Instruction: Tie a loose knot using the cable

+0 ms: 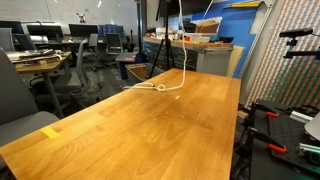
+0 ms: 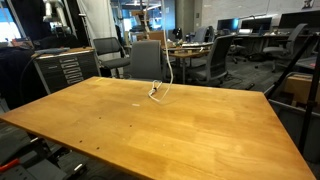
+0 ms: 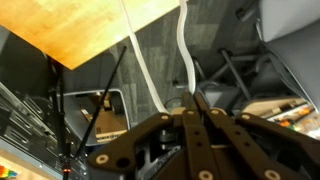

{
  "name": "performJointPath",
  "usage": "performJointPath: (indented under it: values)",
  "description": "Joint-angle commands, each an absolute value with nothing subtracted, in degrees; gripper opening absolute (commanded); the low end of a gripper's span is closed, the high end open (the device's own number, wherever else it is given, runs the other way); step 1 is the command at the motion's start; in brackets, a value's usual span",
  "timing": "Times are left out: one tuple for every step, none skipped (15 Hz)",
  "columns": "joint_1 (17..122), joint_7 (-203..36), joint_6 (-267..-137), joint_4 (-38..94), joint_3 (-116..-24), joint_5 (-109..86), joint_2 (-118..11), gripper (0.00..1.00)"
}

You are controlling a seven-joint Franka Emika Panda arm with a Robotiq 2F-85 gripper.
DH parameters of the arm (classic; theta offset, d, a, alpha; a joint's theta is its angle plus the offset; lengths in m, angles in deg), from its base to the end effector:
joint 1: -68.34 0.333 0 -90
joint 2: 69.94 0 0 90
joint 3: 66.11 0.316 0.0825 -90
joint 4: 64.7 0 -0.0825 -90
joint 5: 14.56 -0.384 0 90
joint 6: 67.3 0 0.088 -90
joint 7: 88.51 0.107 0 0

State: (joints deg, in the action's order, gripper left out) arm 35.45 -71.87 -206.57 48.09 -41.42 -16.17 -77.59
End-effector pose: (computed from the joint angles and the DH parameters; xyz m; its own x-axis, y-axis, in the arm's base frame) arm 0.5640 -0.0687 0.5901 0.7483 -0.3907 0.5362 -0.3838 -0.9141 -0.1304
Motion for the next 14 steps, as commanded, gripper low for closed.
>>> performJointPath:
  values:
    - [34.9, -61.1, -197.3, 43.8, -37.3, -0.8, -72.2, 0.01]
    - [45.8, -58.1, -194.3, 43.2, -46.2, 4.5, -69.7, 0.01]
    - [48.4, -56.0, -191.4, 42.4, -47.2, 8.4, -67.4, 0.01]
    - [52.0, -54.9, -188.5, 41.7, -49.5, 11.0, -65.2, 0.01]
    - [55.3, -54.4, -185.7, 40.9, -51.8, 13.0, -63.1, 0.01]
    - [58.4, -54.7, -183.1, 40.3, -53.9, 14.2, -61.1, 0.01]
    - [61.1, -55.8, -180.6, 39.7, -55.8, 14.5, -59.2, 0.01]
    - [63.2, -57.6, -178.6, 39.5, -57.5, 14.1, -57.6, 0.29]
    - [65.0, -59.1, -176.5, 39.1, -58.9, 13.8, -56.2, 0.30]
    - [66.4, -60.8, -175.1, 39.6, -60.1, 13.4, -55.3, 0.35]
    - [67.6, -62.7, -173.5, 39.7, -61.1, 13.1, -54.3, 0.44]
    - [68.1, -65.8, -173.4, 40.6, -61.8, 12.1, -54.0, 0.51]
    - [68.7, -68.7, -172.8, 41.0, -62.4, 12.0, -53.5, 0.59]
    - [68.9, -71.9, -172.7, 41.6, -62.8, 11.9, -53.5, 0.66]
